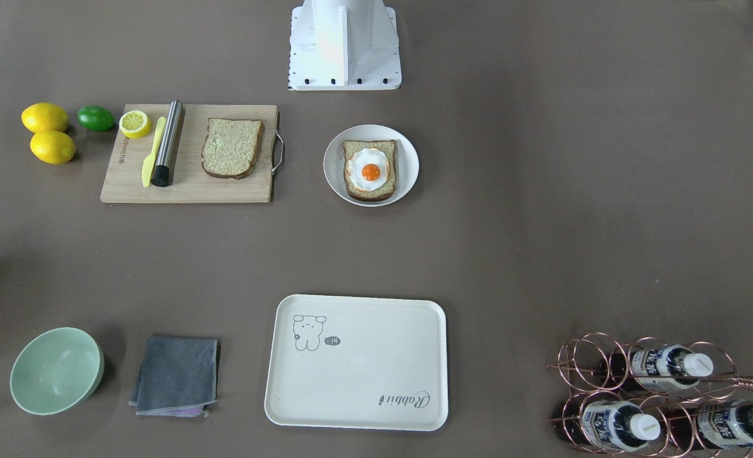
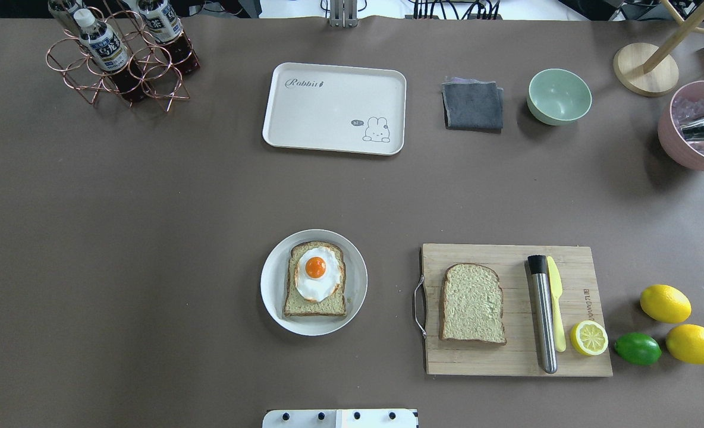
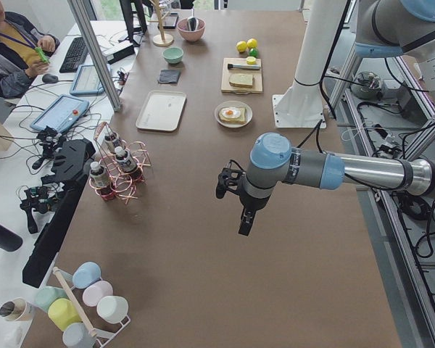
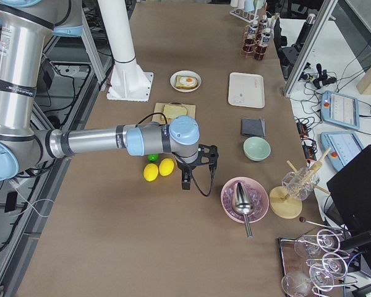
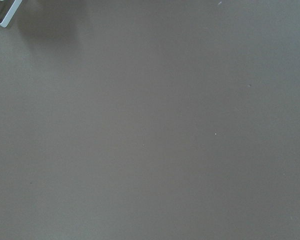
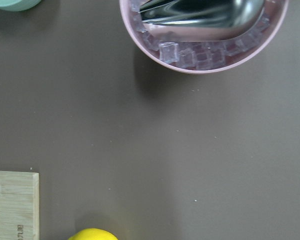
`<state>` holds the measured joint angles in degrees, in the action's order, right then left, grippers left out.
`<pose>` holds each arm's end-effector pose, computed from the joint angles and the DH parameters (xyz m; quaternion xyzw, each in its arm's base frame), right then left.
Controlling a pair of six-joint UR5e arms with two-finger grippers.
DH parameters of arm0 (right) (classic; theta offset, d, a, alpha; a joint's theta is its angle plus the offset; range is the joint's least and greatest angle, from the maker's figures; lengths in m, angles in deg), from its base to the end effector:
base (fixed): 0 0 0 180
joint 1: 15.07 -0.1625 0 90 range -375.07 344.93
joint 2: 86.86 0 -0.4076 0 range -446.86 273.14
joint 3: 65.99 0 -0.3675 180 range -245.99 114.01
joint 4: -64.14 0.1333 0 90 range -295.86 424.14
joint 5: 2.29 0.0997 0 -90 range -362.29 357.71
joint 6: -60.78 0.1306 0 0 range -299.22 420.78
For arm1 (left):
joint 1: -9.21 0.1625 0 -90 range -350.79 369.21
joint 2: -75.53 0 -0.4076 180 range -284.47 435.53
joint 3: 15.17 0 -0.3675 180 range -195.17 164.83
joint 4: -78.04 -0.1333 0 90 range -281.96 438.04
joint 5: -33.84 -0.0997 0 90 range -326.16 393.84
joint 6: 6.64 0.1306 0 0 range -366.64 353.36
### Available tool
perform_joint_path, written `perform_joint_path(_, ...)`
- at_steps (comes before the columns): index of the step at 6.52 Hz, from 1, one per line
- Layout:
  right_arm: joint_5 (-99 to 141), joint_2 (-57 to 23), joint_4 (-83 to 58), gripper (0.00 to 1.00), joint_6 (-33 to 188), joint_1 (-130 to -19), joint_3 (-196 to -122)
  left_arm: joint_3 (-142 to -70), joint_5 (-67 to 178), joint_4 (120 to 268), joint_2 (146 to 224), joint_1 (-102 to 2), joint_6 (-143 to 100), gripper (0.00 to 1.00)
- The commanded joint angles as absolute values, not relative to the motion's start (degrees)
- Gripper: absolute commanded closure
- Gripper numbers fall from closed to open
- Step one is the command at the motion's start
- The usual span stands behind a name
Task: Make sandwich and place on tray
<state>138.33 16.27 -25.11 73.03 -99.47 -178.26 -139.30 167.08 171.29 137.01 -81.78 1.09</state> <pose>-0.0051 -0.3840 0.5656 0.0109 -0.4329 0.0154 0.9013 -0.0487 -0.2835 0.5634 0.0995 0.3608 0.0829 0.9236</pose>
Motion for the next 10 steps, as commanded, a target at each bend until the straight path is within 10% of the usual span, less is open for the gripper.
perform_joint_path(1, 139.2, 12.7, -21.5, 0.0, 83.3, -90.7, -178.6, -139.3, 167.1, 171.4, 137.0, -81.8, 1.0, 0.02)
perform_joint_path(10, 114.1, 4.6, 8.9, 0.1, 140.7, -51.0, -178.5, -139.1, 167.1, 171.4, 137.9, -81.8, 0.9, 0.02)
